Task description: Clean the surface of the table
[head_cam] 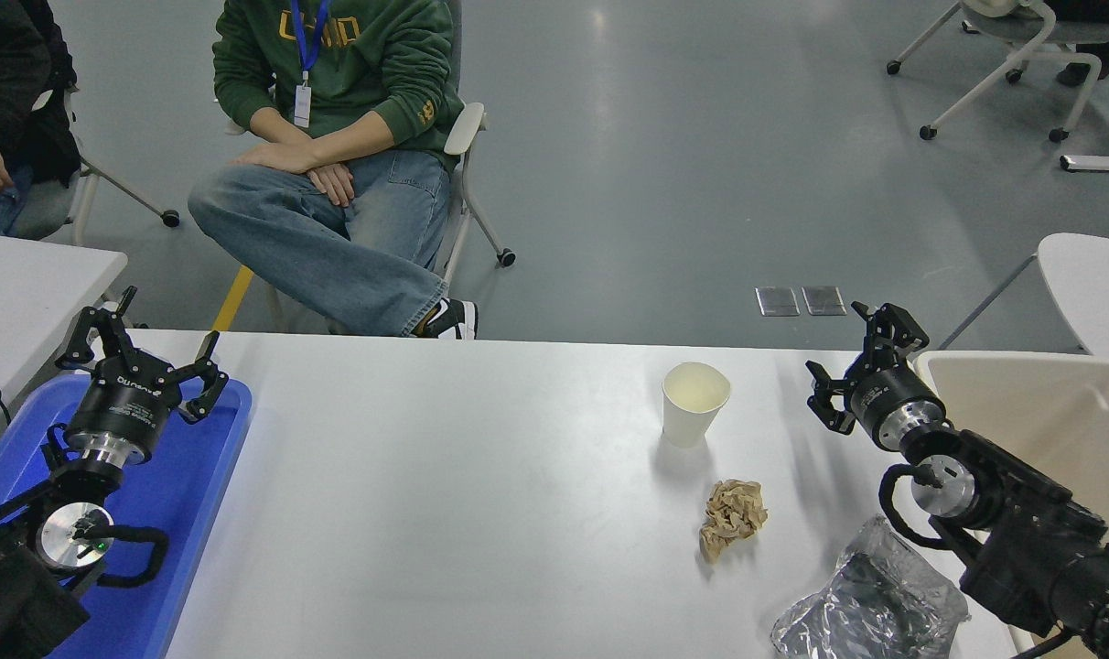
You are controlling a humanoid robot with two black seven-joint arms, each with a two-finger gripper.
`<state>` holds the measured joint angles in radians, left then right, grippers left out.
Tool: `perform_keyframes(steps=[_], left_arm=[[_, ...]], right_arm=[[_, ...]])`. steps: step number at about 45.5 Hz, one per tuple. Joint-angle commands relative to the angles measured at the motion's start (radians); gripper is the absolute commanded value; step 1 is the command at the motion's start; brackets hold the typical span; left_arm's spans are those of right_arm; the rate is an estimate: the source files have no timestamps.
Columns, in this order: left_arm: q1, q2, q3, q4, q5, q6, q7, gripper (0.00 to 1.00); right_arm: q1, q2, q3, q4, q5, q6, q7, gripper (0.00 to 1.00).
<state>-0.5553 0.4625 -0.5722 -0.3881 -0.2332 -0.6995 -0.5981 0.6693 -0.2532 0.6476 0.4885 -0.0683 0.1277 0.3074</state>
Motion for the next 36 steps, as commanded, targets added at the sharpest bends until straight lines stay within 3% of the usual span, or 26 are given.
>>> perform_keyframes(steps=[1, 24, 36], left_arm=[[0.0, -0.001, 0.0, 0.0, 0.0, 0.0, 0.0, 1.0], [0.0, 0.001, 0.0, 0.0, 0.0, 0.0, 0.0, 1.0], [0.0, 0.001, 0.0, 0.0, 0.0, 0.0, 0.0, 1.0]], right_arm=[[0.006, -0.006, -0.008, -0.001, -0.001, 0.0, -0.001, 0.98], [0.006, -0.05, -0.057, 0.019, -0.022, 0.003, -0.001, 0.98], [0.056, -0.228, -0.293, 0.226, -0.131, -0.002, -0.002, 0.98]])
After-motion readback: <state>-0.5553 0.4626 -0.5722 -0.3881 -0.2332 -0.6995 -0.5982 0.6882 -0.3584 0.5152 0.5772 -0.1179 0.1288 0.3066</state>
